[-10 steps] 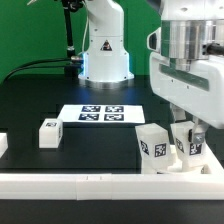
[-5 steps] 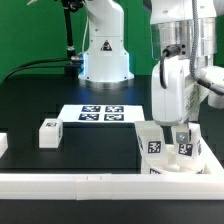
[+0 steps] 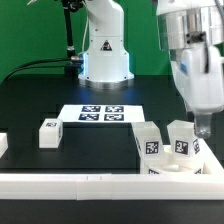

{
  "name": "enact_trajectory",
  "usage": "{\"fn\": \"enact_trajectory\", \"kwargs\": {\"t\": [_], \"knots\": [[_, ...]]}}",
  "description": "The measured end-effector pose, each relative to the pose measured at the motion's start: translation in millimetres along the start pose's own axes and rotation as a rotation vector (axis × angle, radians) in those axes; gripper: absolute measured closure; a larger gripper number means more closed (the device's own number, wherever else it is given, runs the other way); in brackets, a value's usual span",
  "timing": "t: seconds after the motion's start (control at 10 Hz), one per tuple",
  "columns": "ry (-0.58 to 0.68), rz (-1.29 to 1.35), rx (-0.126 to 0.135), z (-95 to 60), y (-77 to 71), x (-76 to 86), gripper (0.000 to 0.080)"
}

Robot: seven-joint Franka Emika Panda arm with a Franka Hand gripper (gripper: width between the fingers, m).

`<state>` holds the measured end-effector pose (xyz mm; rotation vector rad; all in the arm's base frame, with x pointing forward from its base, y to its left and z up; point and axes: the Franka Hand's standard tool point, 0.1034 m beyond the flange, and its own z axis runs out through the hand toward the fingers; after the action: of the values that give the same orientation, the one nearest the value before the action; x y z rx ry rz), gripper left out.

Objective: Assemble stool

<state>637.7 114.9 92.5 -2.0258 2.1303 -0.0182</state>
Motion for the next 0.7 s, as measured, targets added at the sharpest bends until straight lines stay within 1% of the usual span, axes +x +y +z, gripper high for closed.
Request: {"fn": "enact_trajectory", "kwargs": {"t": [0.1,0.3,0.7], "knots": [[-0.004,-0.186,0.007,-4.5,-1.1,-1.9,0.0152],[-0.005,-0.413,0.007,-5.9,-1.1,-5.7,0.0152],[0.002,-0.67,0.005,-6.1,-1.6,-3.1,0.015]]}}
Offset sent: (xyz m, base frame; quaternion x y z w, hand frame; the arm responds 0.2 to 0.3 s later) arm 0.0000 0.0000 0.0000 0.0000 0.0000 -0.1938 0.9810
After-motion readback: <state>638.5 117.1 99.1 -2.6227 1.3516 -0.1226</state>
